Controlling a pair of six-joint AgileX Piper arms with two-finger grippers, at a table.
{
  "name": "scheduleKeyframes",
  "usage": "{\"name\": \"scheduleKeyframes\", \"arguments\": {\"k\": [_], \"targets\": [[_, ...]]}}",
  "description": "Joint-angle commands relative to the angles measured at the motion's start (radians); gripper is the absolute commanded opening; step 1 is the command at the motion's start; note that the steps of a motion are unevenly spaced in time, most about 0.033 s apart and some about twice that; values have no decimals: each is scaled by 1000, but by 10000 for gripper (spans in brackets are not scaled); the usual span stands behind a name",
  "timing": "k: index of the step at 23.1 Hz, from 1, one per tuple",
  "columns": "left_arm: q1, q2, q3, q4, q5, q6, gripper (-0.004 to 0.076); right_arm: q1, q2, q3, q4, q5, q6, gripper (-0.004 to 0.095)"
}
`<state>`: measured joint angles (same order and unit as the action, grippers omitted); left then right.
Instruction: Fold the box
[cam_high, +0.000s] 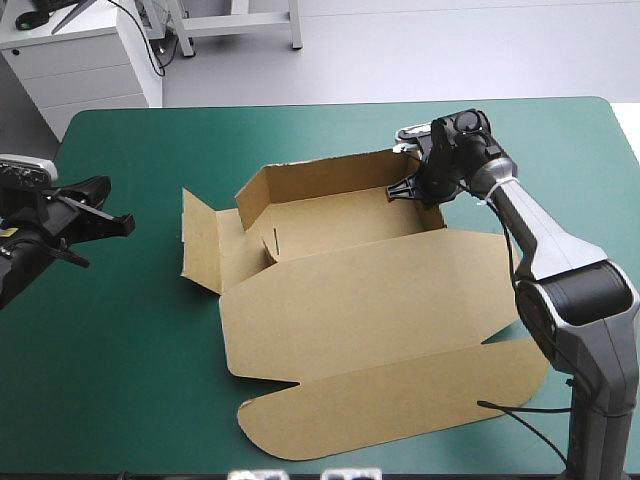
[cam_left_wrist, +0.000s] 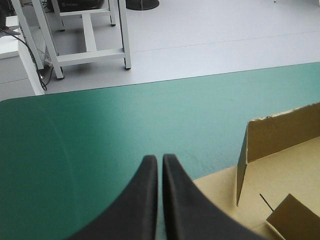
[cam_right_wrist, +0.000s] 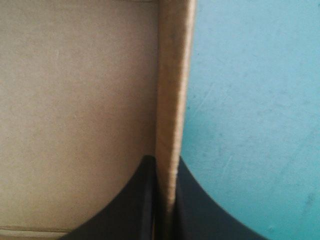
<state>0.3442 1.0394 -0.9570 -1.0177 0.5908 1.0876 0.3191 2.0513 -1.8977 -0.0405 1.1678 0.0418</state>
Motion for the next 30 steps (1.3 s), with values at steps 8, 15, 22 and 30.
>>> {"name": "scheduleKeyframes", "arguments": {"k": [8, 15, 22, 30], "targets": [[2, -16, -28, -52, -30, 3, 11, -3, -33, -90, -14, -23, 2, 701], [2, 19, -24, -52, -12, 3, 10, -3, -53, -181, 65, 82, 3, 751], [2, 22, -18, -52, -12, 1, 8, -3, -55, -146, 90, 82, -5, 751], [2, 22, -18, -52, -23, 1, 8, -3, -49, 23, 27, 82, -21, 751]]}}
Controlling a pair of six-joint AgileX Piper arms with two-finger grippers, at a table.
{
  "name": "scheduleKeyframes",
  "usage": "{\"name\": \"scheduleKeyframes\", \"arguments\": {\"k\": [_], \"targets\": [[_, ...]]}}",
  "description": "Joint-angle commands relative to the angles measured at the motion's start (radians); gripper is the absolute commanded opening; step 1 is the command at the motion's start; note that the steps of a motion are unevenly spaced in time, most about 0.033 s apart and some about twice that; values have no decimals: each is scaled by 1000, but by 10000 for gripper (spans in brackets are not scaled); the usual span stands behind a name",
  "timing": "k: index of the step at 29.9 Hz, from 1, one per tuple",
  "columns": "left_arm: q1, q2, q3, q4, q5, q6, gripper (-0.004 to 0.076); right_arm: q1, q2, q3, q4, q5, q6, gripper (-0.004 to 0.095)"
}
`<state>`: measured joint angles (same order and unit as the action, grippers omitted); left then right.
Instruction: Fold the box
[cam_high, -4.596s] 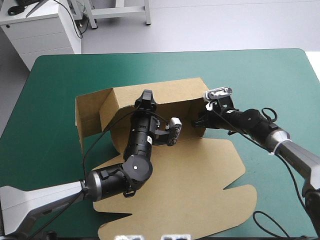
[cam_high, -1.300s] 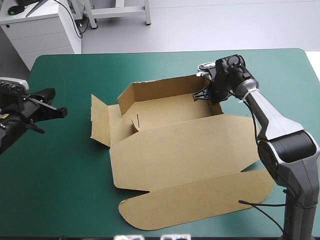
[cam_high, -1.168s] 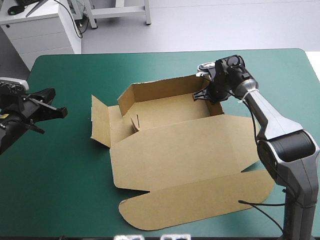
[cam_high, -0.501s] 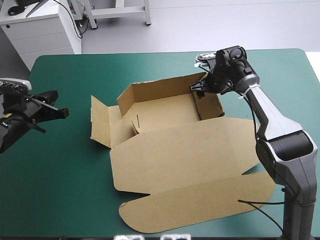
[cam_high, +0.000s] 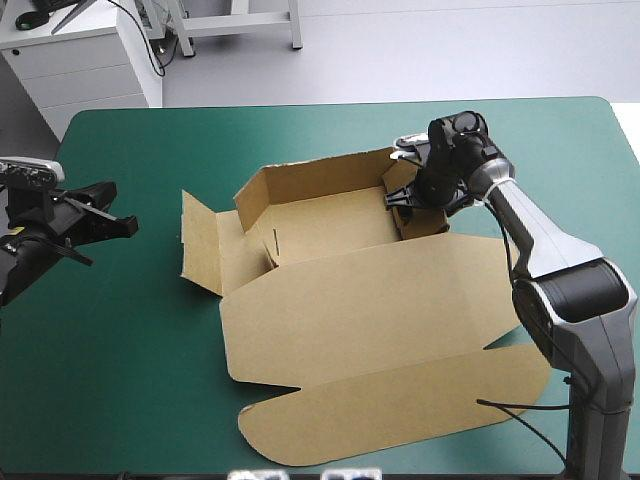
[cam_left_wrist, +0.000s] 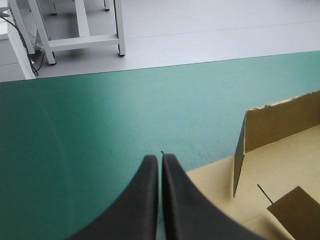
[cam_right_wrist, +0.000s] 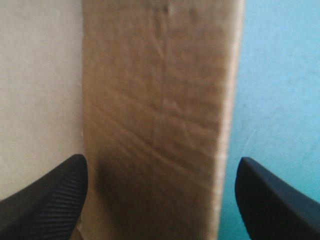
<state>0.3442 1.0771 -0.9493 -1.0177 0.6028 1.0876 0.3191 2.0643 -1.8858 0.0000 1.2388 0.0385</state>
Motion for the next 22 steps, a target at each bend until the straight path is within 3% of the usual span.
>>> {"name": "scheduleKeyframes", "arguments": {"k": [1, 4, 6, 9, 12, 22], "targets": [[2, -16, -26, -52, -35, 1, 8, -3, -60, 19, -13, 11, -19, 748], [2, -16, -26, -52, -35, 1, 8, -3, -58, 21, -13, 11, -23, 691], [2, -16, -26, -52, -35, 1, 8, -3, -58, 21, -13, 11, -23, 589], [2, -16, -26, -52, -35, 1, 8, -3, -64, 21, -24, 11, -23, 343], [2, -16, -26, -52, -35, 1, 8, -3, -79, 21, -31, 11, -38, -15], [2, -14, -26, -52, -34, 1, 8, -15, -177, -70, -81, 11, -66, -16]]}}
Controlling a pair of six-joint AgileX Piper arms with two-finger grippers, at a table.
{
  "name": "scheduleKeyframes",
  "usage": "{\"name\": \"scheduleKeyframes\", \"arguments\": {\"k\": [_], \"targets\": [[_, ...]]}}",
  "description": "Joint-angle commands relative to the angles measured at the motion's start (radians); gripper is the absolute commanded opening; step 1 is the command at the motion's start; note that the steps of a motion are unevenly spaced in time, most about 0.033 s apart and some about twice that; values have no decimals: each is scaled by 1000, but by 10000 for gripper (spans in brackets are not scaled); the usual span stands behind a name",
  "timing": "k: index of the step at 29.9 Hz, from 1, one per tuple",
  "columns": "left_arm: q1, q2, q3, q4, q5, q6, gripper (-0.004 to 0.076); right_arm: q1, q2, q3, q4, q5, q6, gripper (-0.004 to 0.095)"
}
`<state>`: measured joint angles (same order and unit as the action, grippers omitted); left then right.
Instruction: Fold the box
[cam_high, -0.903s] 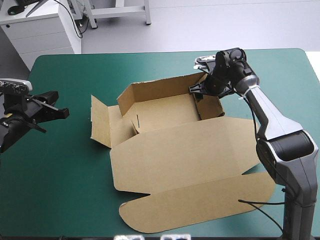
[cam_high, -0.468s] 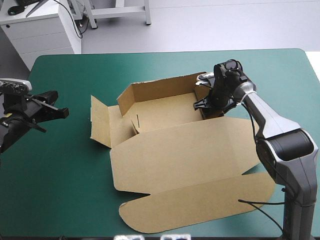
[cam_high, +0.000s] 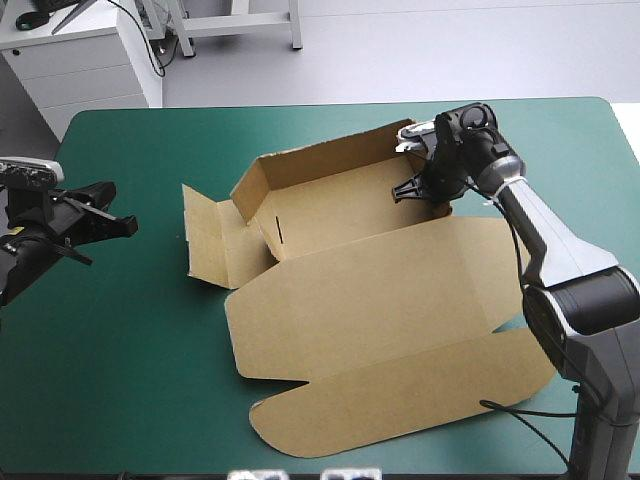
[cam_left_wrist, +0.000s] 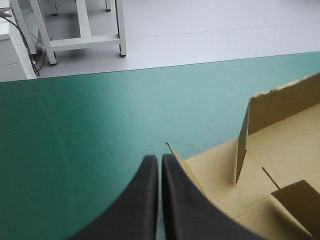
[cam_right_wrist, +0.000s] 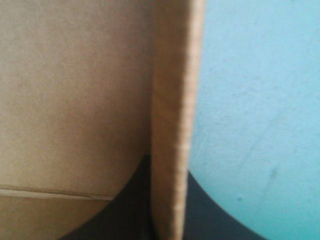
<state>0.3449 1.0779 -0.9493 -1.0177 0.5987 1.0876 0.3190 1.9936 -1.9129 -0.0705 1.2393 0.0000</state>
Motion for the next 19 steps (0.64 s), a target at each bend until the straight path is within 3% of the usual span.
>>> {"name": "scheduleKeyframes", "arguments": {"k": [1, 6, 9, 14, 19], "targets": [[2, -15, -26, -52, -30, -4, 8, -24, -117, -42, -11, 10, -27, -16], [2, 36, -26, -78, -39, -55, 9, -94, -215, -15, 53, 10, -77, -18], [2, 87, -26, -84, -50, -55, 9, -178, -290, 26, 152, 10, -142, -18], [2, 164, -32, -186, -77, -23, 9, -331, -402, 39, 215, 10, -220, -18], [2, 269, -71, -184, -44, -16, 9, -443, -480, 42, 497, 10, -328, -18]]}}
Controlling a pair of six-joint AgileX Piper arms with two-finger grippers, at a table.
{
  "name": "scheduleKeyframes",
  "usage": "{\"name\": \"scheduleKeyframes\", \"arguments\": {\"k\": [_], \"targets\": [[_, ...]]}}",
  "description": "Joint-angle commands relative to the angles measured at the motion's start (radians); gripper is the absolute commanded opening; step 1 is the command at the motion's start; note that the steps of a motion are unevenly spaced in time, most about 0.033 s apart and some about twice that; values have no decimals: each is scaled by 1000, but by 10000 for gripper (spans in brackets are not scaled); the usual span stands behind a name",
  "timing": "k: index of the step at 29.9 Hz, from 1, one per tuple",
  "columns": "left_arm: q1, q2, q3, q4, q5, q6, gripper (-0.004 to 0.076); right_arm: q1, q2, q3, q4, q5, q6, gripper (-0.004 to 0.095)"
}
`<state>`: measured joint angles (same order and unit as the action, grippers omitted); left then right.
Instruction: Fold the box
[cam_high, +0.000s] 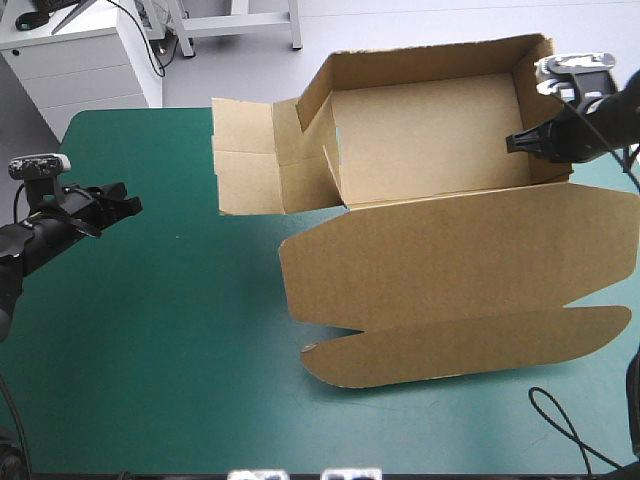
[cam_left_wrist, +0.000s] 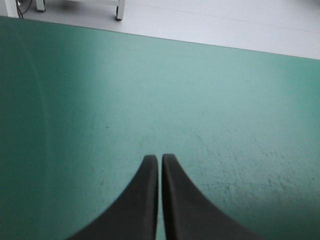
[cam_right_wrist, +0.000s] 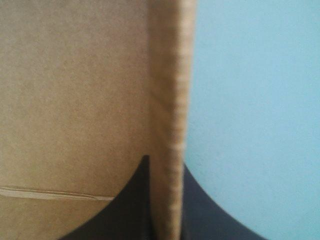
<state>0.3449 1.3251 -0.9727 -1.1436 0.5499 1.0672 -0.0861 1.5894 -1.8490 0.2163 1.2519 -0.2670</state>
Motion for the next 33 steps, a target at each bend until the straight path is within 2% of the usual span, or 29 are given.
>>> {"name": "scheduleKeyframes", "arguments": {"k": [1, 4, 5, 9, 14, 20, 22, 27, 33], "targets": [[2, 36, -50, -60, 9, 5, 9, -43, -82, -22, 254, -2, -76, -19], [2, 70, -51, -85, 49, 5, 8, -43, -89, -22, 397, -2, -114, -19], [2, 82, -51, -103, 91, 5, 8, -43, -89, -20, 468, -2, -132, -19], [2, 110, -51, -197, 188, 5, -7, -26, -75, -20, 602, -4, -202, -19], [-24, 133, -54, -331, 286, 44, -8, 45, -36, -20, 575, -6, -202, -19], [-140, 133, -54, -306, 251, 76, -8, 142, 29, -20, 521, -69, -196, -17], [-161, 133, -54, -306, 274, 76, -8, 163, 50, -20, 480, -91, -186, -17], [-171, 127, -57, -328, 372, 72, -8, 192, 104, -20, 415, -103, -175, -17], [-171, 61, -58, -347, 384, 35, -8, 195, 140, -20, 336, -138, -165, -17]]}}
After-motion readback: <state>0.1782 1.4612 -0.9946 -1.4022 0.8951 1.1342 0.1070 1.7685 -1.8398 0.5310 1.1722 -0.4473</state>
